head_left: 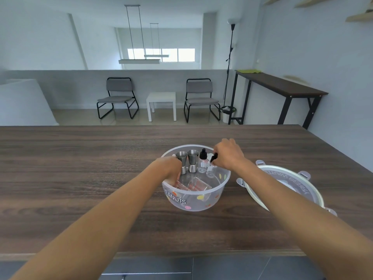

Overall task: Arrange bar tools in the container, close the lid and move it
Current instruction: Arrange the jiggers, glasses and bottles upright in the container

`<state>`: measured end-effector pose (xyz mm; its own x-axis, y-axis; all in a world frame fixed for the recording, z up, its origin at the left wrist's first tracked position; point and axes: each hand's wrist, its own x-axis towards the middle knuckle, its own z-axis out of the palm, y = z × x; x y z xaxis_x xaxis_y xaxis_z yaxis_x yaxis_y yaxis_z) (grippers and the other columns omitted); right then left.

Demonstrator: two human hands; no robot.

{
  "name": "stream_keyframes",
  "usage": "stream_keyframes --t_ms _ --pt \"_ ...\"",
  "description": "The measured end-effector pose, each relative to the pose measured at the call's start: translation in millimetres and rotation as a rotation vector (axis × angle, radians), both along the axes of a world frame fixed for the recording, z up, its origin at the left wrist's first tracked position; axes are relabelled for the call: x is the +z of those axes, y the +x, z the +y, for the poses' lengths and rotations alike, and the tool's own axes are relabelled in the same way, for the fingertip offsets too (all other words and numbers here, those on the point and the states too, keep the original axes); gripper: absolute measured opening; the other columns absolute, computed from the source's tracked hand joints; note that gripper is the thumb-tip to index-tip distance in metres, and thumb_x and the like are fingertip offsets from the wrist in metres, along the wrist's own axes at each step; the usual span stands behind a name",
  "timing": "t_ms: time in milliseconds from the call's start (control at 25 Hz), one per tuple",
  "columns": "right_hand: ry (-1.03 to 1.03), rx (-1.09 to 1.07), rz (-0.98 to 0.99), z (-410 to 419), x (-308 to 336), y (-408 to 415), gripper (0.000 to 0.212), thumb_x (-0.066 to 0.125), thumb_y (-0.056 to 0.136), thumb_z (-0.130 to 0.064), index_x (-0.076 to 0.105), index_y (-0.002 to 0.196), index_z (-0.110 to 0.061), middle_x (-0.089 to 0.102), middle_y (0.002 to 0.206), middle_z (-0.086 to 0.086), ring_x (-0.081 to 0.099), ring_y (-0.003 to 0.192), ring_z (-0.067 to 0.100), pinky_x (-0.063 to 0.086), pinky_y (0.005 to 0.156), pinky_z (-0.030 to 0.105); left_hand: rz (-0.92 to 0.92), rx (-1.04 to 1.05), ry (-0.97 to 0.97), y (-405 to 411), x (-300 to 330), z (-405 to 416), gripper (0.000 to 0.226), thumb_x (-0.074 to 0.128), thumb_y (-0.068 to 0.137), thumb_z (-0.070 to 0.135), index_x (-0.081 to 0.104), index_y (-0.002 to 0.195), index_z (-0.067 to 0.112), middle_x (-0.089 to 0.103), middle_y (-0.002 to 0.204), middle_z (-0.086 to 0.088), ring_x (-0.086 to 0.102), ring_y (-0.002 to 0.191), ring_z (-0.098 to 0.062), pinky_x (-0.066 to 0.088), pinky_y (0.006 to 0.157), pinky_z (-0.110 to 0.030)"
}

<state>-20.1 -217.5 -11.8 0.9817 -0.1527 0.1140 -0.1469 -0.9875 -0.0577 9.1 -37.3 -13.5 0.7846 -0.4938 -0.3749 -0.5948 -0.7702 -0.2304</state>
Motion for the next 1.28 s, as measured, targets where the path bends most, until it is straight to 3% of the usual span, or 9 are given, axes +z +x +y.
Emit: stream_keyframes --t_ms 240,360,480,680,840,880,960,1040,1280 --pt "0.045 0.225 -0.164 18 0 -11 0.041 0.066 0.082 -0.022 0.057 0.121 -0.012 0.050 0.122 0.010 0.044 0.115 0.027 0.044 0.094 0.036 0.014 -0.041 0.009 2 2 2 0.032 0.062 0.082 0.018 0.069 0.113 0.015 0.068 0.118 -0.003 0.060 0.109 -0.024 0.050 0.092 -0.032" --pt "0.159 0.402 0.057 34 -2 -15 0.032 0.063 0.081 -0.012 0.066 0.113 -0.014 0.061 0.114 0.009 0.056 0.106 0.026 0.048 0.085 0.032 0.035 -0.042 -0.054 3 3 3 0.027 0.060 0.081 0.015 0.070 0.106 0.013 0.069 0.114 -0.004 0.061 0.106 -0.025 0.051 0.093 -0.032" --pt "0.250 0.357 0.356 45 -12 -14 0.038 0.058 0.080 -0.008 0.065 0.116 -0.016 0.065 0.116 0.005 0.061 0.107 0.022 0.050 0.083 0.028 0.093 -0.021 -0.061 3 -1 2 0.032 0.060 0.083 0.020 0.068 0.114 0.014 0.067 0.118 -0.004 0.060 0.109 -0.025 0.046 0.096 -0.030" --pt "0.218 0.316 0.427 42 -21 -9 0.030 0.055 0.083 -0.005 0.066 0.111 -0.005 0.068 0.118 0.010 0.059 0.112 0.026 0.049 0.095 0.034 0.045 -0.038 -0.039 5 0 1 0.030 0.064 0.080 0.019 0.071 0.108 0.012 0.070 0.113 -0.003 0.062 0.106 -0.024 0.050 0.095 -0.032" --pt "0.273 0.321 0.435 39 -22 -8 0.033 0.052 0.084 -0.003 0.067 0.112 -0.010 0.069 0.111 0.003 0.060 0.105 0.020 0.041 0.068 0.017 0.020 -0.041 -0.036 3 15 2 0.037 0.070 0.074 0.010 0.069 0.111 0.012 0.069 0.113 -0.003 0.063 0.104 -0.024 0.053 0.093 -0.035" --pt "0.287 0.326 0.443 38 -22 -6 0.033 0.052 0.083 -0.002 0.068 0.111 -0.010 0.069 0.108 0.003 0.061 0.103 0.019 0.043 0.068 0.016 0.007 -0.043 -0.029 1 19 3 0.040 0.072 0.072 0.010 0.068 0.113 0.013 0.069 0.114 -0.003 0.063 0.105 -0.023 0.053 0.093 -0.035" --pt "0.312 0.331 0.457 37 -21 -4 0.035 0.055 0.081 -0.001 0.068 0.113 -0.010 0.069 0.114 0.003 0.062 0.106 0.019 0.053 0.085 0.025 -0.028 -0.051 -0.023 -1 27 6 0.044 0.074 0.071 0.012 0.066 0.115 0.015 0.068 0.114 -0.002 0.061 0.106 -0.023 0.052 0.093 -0.035" --pt "0.306 0.329 0.460 35 -21 -2 0.035 0.057 0.080 -0.002 0.068 0.112 -0.009 0.069 0.116 0.004 0.063 0.107 0.020 0.052 0.095 0.033 -0.049 -0.039 -0.048 -2 34 10 0.046 0.076 0.070 0.015 0.067 0.115 0.015 0.068 0.114 -0.003 0.060 0.107 -0.024 0.052 0.092 -0.034" --pt "0.285 0.333 0.430 31 -20 1 0.025 0.053 0.076 0.001 0.071 0.093 0.000 0.073 0.103 0.015 0.067 0.093 0.024 0.056 0.090 0.038 -0.071 0.042 -0.162 3 48 21 0.048 0.080 0.066 0.018 0.062 0.110 0.011 0.063 0.115 -0.007 0.058 0.104 -0.026 0.052 0.086 -0.037"
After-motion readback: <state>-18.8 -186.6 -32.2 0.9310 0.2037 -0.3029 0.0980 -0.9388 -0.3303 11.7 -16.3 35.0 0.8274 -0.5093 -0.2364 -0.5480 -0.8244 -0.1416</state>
